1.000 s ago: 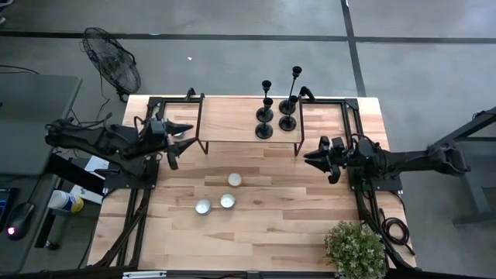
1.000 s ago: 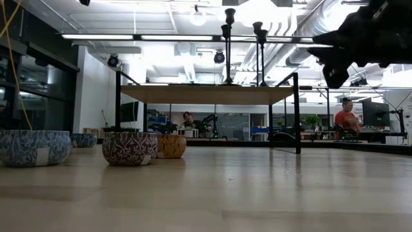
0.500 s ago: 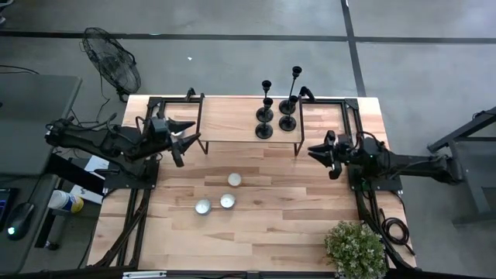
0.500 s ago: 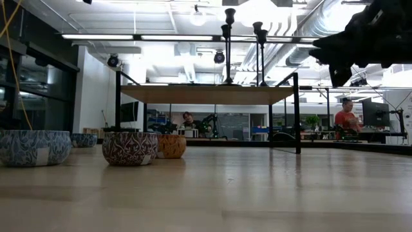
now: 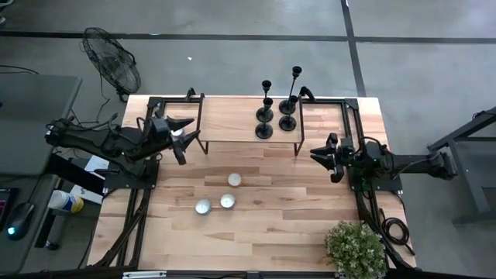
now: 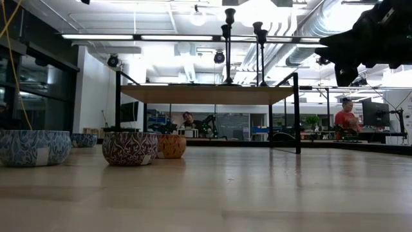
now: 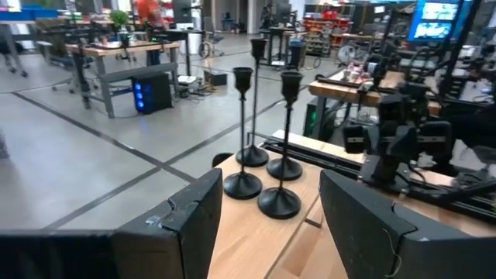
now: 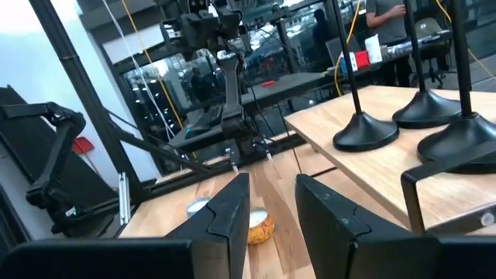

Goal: Pick & Place candle stick holders
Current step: Put the blue scented candle on the shelf

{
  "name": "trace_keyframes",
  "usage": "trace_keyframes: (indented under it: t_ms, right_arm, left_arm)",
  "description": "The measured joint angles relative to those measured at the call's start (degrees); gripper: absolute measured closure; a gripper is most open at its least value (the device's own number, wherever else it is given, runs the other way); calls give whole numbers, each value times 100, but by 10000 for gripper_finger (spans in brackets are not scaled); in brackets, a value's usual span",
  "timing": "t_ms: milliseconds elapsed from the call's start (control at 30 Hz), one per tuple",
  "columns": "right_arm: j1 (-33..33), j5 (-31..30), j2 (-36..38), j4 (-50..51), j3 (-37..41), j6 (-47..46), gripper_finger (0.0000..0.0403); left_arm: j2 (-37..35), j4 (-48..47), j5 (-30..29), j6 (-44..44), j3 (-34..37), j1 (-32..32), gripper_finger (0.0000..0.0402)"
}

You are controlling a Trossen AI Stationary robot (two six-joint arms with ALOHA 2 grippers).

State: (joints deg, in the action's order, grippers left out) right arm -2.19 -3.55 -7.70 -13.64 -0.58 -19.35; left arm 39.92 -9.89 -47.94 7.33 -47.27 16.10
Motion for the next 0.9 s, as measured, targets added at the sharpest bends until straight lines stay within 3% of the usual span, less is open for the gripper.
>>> trace_keyframes:
  t_ms: [433,900]
  right_arm:
    - [11,-269,297,700,2,12,305]
    - [11,302,297,1208,4,-22,305]
  left_arm:
    - [20,-61,-131,0,-265,-2,191]
    - [48,-49,-229,0,-496,-2,191]
